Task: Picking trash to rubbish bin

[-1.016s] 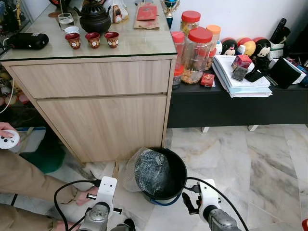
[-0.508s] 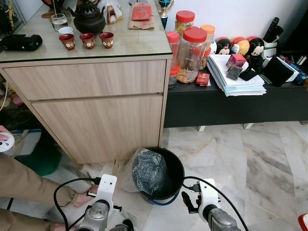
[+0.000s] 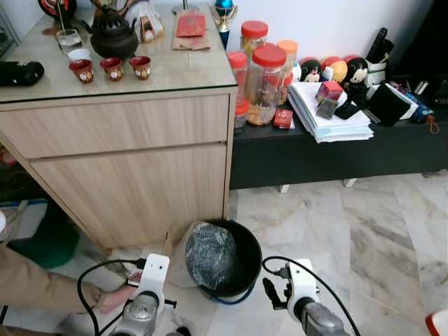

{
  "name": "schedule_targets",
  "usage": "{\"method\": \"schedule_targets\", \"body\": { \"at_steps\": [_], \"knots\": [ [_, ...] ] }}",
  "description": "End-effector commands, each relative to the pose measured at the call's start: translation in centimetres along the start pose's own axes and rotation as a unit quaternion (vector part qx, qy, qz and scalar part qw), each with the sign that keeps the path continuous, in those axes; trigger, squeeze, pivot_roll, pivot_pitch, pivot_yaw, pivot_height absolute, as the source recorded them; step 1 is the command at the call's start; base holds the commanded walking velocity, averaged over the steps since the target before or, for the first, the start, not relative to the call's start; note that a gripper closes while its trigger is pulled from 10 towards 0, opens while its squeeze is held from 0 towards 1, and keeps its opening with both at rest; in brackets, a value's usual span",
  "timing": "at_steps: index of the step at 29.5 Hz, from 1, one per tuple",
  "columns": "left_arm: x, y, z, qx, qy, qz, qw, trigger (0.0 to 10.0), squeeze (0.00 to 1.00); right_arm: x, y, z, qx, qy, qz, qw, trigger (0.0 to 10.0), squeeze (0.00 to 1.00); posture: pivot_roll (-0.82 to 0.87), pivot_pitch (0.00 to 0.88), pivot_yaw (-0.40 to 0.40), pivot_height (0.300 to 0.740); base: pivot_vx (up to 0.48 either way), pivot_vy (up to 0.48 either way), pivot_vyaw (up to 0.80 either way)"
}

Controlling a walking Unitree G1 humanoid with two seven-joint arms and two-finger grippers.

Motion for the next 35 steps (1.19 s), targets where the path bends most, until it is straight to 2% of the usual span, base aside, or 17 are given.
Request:
{"method": "schedule_targets", "body": {
  "at_steps": [1,31,35],
  "knots": [
    [-0.2,-0.69,0.15,-0.011,0.006,0.003,1.0,10.0,0.0,0.17,-0.26,0.05,-0.007,-0.004,-0.01,1.0,10.0,0.0,0.02,0.126,-0.021,0.74,0.281,0.0,0.0],
    [-0.06,-0.59,0.15,-0.008,0.004,0.003,1.0,10.0,0.0,0.09,-0.31,0.06,-0.007,-0.001,-0.006,1.0,10.0,0.0,0.02,0.129,-0.022,0.74,0.291,0.0,0.0],
    [-0.04,-0.64,0.16,-0.009,0.003,0.003,1.0,10.0,0.0,-0.02,-0.09,0.07,0.004,0.002,-0.01,1.0,10.0,0.0,0.02,0.132,-0.023,0.74,0.313,0.0,-0.67]
  ]
}}
Point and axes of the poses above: a point about 5 cm out from each wrist's last joint towards the gripper, its own z axis pointing back from the gripper into the wrist, its own y axis along the axis of the wrist's last joint, x = y × z, the point moved 4 cm from there along -z, pointing out of the wrist towards the gripper, and after that the axes turned 1 degree about z, right-handed, at the moved point
